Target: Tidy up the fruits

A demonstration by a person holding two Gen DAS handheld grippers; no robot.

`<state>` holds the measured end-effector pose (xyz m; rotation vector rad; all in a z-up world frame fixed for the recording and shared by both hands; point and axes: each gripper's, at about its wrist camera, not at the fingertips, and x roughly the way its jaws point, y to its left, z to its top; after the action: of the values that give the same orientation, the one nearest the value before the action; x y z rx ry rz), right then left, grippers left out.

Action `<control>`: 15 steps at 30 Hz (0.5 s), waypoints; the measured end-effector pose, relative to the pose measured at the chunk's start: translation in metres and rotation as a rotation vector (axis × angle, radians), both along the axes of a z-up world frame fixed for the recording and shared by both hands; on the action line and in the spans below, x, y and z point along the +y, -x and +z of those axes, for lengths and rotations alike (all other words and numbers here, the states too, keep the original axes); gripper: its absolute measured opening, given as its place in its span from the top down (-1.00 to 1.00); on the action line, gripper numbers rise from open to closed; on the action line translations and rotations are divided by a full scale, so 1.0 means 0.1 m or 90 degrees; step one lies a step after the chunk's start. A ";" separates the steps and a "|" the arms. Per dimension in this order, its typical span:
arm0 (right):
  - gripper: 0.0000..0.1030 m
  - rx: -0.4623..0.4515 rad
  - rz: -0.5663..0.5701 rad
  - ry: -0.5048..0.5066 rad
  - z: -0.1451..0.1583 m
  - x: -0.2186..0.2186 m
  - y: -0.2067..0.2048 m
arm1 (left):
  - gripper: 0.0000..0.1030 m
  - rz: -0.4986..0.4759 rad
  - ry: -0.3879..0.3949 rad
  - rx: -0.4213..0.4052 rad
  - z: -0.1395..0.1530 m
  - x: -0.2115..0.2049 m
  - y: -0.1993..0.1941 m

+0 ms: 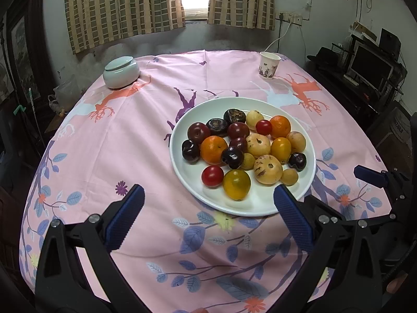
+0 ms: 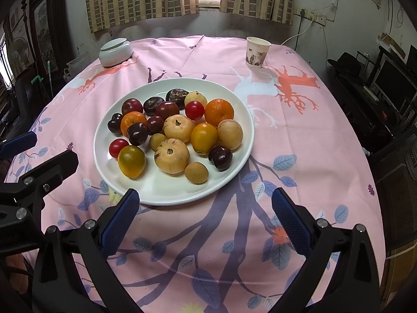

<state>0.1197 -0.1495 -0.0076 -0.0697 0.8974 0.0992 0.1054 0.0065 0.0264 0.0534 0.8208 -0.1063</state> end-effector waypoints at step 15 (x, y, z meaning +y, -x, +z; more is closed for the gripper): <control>-0.97 0.004 0.003 0.000 -0.04 0.04 0.01 | -0.96 0.001 0.007 0.010 -0.01 0.04 0.01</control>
<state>0.1190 -0.1456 -0.0113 -0.0711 0.9032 0.1032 0.1044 0.0106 0.0254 0.0413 0.8362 -0.1096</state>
